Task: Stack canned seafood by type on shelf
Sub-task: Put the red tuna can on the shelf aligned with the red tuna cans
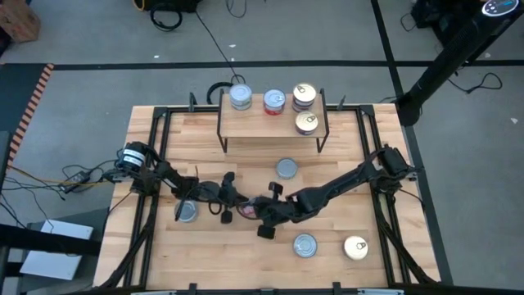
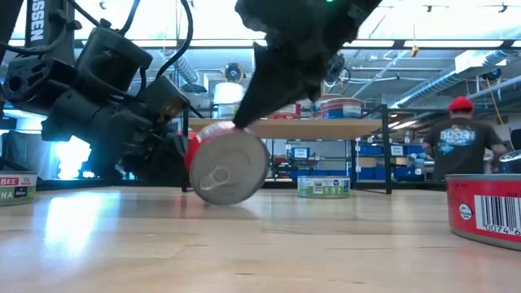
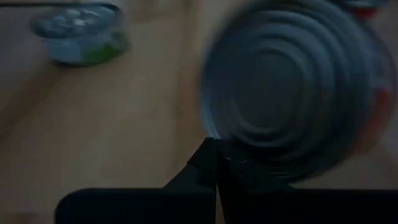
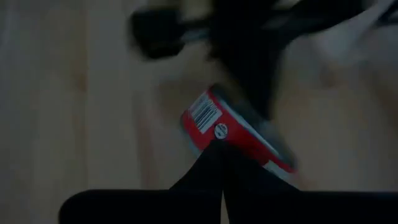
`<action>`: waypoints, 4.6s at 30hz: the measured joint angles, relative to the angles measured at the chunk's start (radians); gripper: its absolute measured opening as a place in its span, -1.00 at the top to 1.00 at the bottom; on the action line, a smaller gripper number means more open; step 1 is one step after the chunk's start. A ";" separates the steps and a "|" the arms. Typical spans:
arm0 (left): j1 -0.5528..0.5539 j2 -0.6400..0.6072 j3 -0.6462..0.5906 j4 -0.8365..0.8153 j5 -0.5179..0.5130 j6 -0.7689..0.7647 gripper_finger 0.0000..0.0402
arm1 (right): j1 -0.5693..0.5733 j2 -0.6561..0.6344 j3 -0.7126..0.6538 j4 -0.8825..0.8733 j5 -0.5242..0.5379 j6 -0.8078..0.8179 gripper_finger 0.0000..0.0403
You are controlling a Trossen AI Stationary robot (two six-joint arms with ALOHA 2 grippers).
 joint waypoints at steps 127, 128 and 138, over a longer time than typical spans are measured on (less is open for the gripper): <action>-0.011 -0.197 -0.241 0.059 0.208 -0.019 0.97 | -0.003 0.177 0.636 -0.765 0.757 -0.476 0.27; -0.011 -0.197 -0.241 0.059 0.208 -0.019 0.97 | -0.024 0.177 0.636 -0.771 0.757 -0.519 0.27; -0.011 -0.197 -0.241 0.058 0.208 -0.019 0.97 | -0.254 0.178 0.578 -0.771 0.764 -0.750 0.27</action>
